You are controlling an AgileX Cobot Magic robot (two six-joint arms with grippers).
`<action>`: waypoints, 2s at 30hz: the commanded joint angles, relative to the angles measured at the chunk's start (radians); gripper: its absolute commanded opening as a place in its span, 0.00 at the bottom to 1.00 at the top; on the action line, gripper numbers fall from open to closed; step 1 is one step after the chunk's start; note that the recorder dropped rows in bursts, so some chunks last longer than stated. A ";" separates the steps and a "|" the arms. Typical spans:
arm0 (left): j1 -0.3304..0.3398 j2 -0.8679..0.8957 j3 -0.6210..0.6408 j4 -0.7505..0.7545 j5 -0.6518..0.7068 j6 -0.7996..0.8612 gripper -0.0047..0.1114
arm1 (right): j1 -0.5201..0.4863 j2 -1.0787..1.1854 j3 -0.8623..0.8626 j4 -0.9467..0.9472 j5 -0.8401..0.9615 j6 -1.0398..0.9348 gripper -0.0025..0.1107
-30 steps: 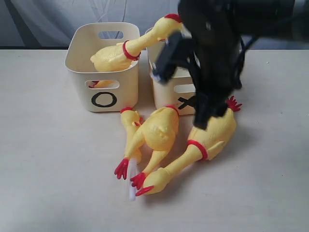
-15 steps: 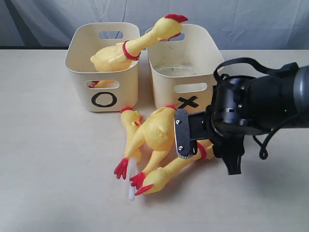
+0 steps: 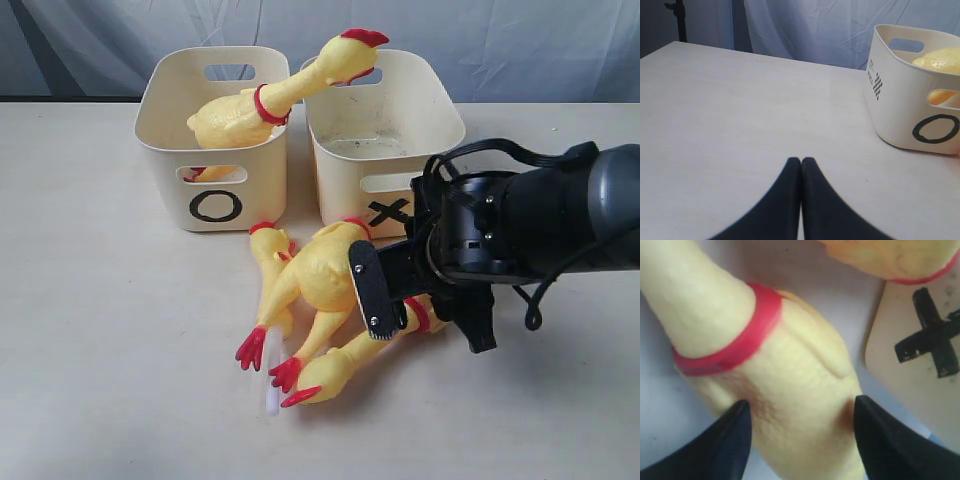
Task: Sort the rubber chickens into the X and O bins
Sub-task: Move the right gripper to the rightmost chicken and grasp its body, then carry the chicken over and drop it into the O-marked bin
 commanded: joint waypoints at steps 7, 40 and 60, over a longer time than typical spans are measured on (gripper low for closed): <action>-0.002 0.004 -0.008 0.002 -0.008 -0.001 0.04 | -0.002 0.116 0.004 0.245 0.333 -0.212 0.01; -0.002 0.004 -0.008 0.002 -0.008 -0.001 0.04 | -0.004 -0.281 -0.318 0.494 -1.055 0.478 0.01; -0.002 0.004 -0.008 0.002 -0.008 -0.001 0.04 | -0.004 0.353 -0.689 1.098 -1.088 0.316 0.12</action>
